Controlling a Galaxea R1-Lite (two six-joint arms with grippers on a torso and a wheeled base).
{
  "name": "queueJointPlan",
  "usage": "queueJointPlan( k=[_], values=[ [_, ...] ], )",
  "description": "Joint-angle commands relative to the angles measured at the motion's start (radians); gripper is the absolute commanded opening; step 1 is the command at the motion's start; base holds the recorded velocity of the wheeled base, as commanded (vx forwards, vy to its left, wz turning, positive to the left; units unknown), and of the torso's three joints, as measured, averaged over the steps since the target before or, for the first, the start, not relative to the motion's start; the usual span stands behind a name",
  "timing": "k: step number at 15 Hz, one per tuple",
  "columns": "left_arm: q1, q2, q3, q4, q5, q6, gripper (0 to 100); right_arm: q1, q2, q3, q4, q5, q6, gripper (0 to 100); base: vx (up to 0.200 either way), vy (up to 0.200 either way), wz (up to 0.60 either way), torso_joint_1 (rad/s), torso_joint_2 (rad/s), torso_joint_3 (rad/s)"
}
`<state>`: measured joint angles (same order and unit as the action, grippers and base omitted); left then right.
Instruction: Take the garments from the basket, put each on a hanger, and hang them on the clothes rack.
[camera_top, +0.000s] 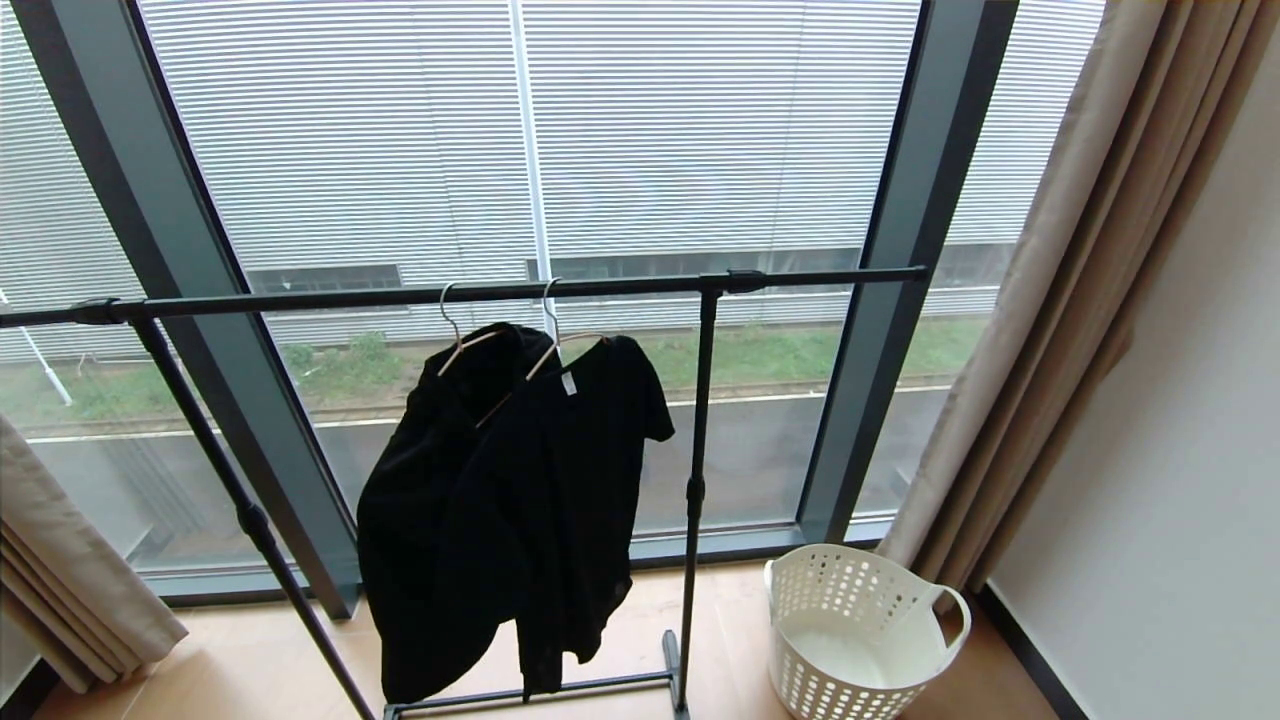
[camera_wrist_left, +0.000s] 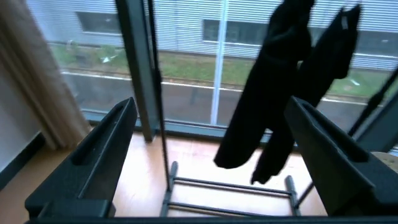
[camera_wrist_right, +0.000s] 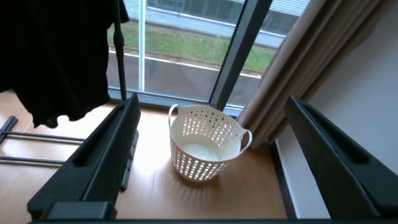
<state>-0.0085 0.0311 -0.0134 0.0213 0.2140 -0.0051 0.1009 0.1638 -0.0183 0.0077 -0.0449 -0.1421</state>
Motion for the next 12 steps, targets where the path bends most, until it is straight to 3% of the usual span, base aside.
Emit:
queueJointPlan(
  k=[1, 4, 6, 8, 10, 11, 12],
  values=[
    [0.002, -0.031, -0.005, 0.035, -0.111, -0.018, 100, 0.000, -0.064, 0.000, 0.000, 0.020, 0.001, 100, 0.000, 0.000, 0.00, 0.000, 0.00, 0.000],
    [0.002, -0.031, -0.008, 0.035, -0.140, -0.016, 100, 0.000, -0.064, 0.000, 0.000, 0.020, 0.006, 100, 0.000, 0.000, 0.00, 0.000, 0.00, 0.000],
    [0.004, -0.031, -0.008, 0.035, -0.139, -0.021, 100, 0.028, -0.063, -0.011, 0.015, 0.108, 0.029, 100, 0.000, 0.000, 0.00, 0.000, 0.00, 0.000],
    [0.004, -0.031, -0.007, 0.034, -0.139, -0.018, 100, 0.040, -0.063, -0.025, 0.041, 0.165, 0.148, 100, 0.000, 0.000, 0.00, 0.000, 0.00, 0.000],
    [0.004, -0.031, -0.007, 0.034, -0.139, -0.019, 100, 0.003, -0.066, -0.020, 0.035, 0.097, 0.116, 100, 0.000, 0.000, 0.00, 0.000, 0.00, 0.000],
    [0.004, -0.031, -0.007, 0.034, -0.139, -0.019, 100, -0.093, -0.112, -0.017, 0.038, 0.002, -0.010, 100, 0.000, 0.000, 0.00, 0.000, 0.00, 0.000],
    [0.004, -0.031, -0.008, 0.035, -0.139, -0.018, 100, -0.115, -0.162, -0.017, 0.037, -0.013, -0.048, 100, 0.000, 0.000, 0.00, 0.000, 0.00, 0.000]
  ],
)
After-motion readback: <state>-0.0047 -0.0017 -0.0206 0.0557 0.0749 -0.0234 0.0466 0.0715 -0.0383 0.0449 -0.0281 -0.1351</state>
